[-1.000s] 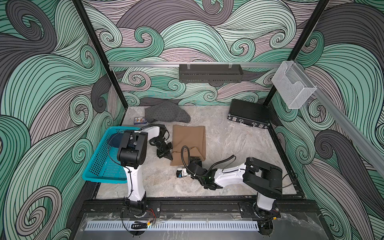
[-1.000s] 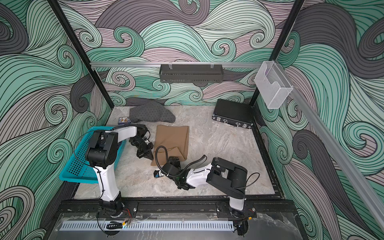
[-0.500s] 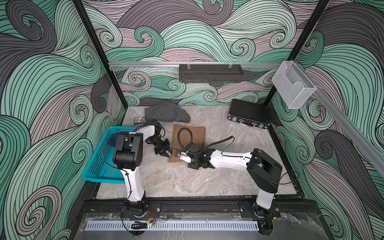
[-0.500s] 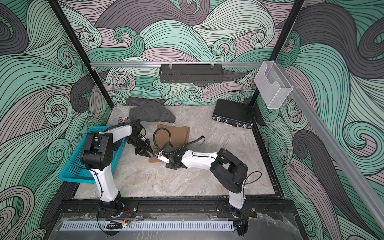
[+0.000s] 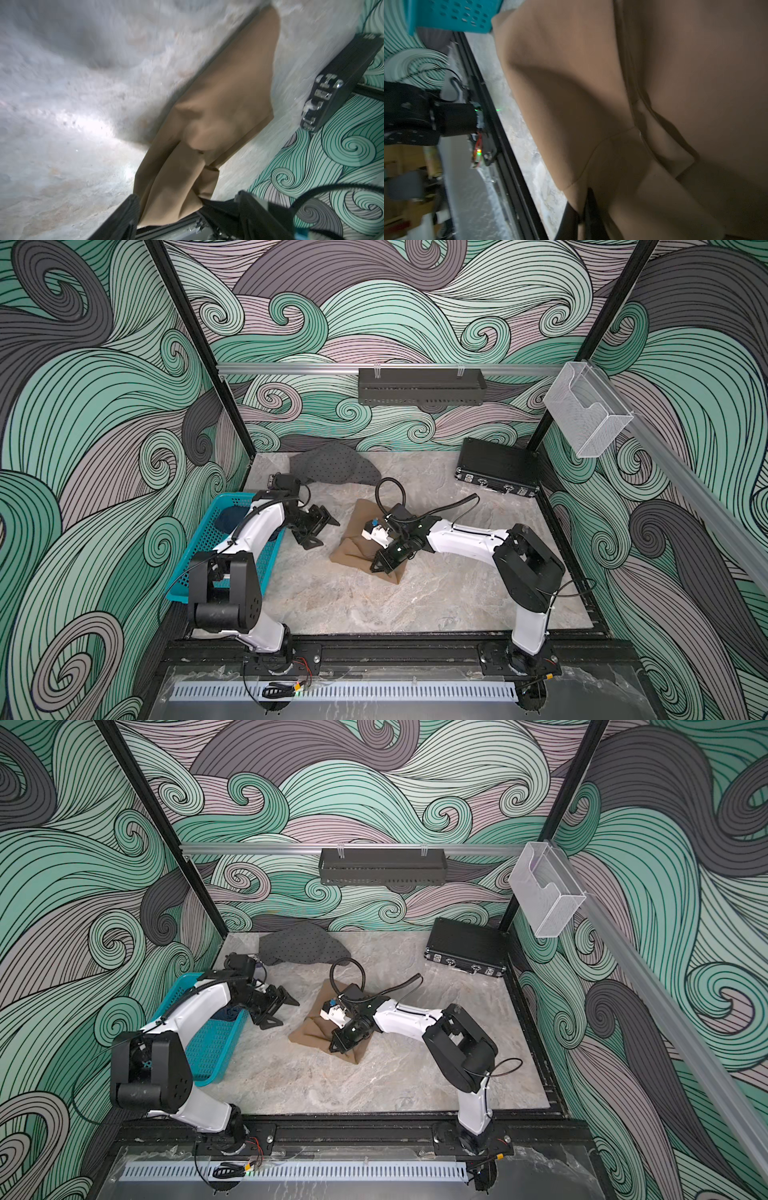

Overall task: Roll up the skirts
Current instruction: Roll the skirt at the center of the board.

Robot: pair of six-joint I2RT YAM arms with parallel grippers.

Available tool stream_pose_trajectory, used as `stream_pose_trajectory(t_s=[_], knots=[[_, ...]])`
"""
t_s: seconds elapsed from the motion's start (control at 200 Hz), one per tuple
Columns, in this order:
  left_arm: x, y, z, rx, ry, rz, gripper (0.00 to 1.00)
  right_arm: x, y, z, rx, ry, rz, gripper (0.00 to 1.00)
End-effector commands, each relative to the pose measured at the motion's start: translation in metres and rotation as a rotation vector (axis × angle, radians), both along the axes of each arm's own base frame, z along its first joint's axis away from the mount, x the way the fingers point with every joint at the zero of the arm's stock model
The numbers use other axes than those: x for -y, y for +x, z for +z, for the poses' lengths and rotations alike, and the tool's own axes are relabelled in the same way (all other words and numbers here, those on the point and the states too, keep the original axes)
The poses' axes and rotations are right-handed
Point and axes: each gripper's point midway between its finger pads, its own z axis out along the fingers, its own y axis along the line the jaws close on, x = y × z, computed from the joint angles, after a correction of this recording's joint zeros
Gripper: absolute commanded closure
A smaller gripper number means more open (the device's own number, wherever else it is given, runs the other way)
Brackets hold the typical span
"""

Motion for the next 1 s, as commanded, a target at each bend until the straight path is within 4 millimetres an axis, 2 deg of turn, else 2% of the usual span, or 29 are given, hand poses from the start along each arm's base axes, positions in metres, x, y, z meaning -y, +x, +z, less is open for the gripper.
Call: stream_pose_trajectory(t_s=[0.0, 0.09, 0.175, 0.225, 0.25, 0.36, 0.415, 0.52, 0.58, 0.635, 0.671, 0.741, 0.811, 0.866, 0.951, 0.996], knots=[[0.026, -0.007, 0.008, 0.072, -0.138, 0.011, 0.16, -0.012, -0.004, 0.02, -0.211, 0.158, -0.048, 1.0], [0.042, -0.013, 0.012, 0.103, -0.167, -0.008, 0.08, -0.012, -0.001, 0.021, -0.256, 0.183, -0.068, 1.0], [0.052, -0.016, 0.001, 0.074, -0.153, -0.018, 0.07, -0.013, 0.0, 0.02, -0.287, 0.207, -0.079, 1.0], [0.052, -0.02, -0.007, 0.041, -0.105, -0.025, 0.07, -0.012, 0.002, 0.015, -0.283, 0.186, -0.1, 1.0], [0.051, -0.022, -0.021, -0.005, -0.076, -0.024, 0.08, -0.011, 0.002, 0.012, -0.28, 0.179, -0.105, 1.0], [0.039, -0.021, -0.05, -0.074, 0.041, 0.002, 0.12, -0.006, 0.002, 0.004, -0.244, 0.136, -0.116, 1.0], [0.031, -0.019, -0.064, -0.109, 0.107, 0.012, 0.22, -0.005, 0.005, 0.002, -0.234, 0.135, -0.146, 1.0], [0.028, -0.013, -0.083, -0.174, 0.177, -0.026, 0.6, -0.007, 0.011, 0.003, -0.191, 0.161, -0.187, 1.0], [0.026, -0.011, -0.089, -0.205, 0.246, -0.075, 0.85, -0.009, 0.012, 0.004, -0.202, 0.18, -0.211, 1.0], [0.017, -0.01, -0.092, -0.23, 0.344, -0.122, 0.99, -0.01, 0.011, 0.004, -0.213, 0.183, -0.229, 1.0], [0.014, -0.008, -0.092, -0.247, 0.38, -0.148, 1.0, -0.01, 0.012, 0.003, -0.195, 0.172, -0.249, 1.0], [0.008, -0.007, -0.095, -0.296, 0.434, -0.214, 1.0, -0.003, 0.015, 0.002, -0.099, 0.14, -0.312, 0.88], [0.007, -0.005, -0.094, -0.335, 0.457, -0.283, 1.0, 0.009, 0.021, -0.001, 0.008, 0.086, -0.382, 0.87], [0.007, -0.008, -0.093, -0.386, 0.466, -0.332, 1.0, 0.02, 0.025, 0.0, 0.101, 0.059, -0.415, 0.78], [0.002, -0.008, -0.09, -0.436, 0.507, -0.387, 1.0, 0.04, 0.033, 0.011, 0.294, 0.016, -0.468, 0.74], [0.001, -0.01, -0.089, -0.455, 0.516, -0.406, 1.0, 0.049, 0.036, 0.02, 0.432, -0.011, -0.492, 0.65]])
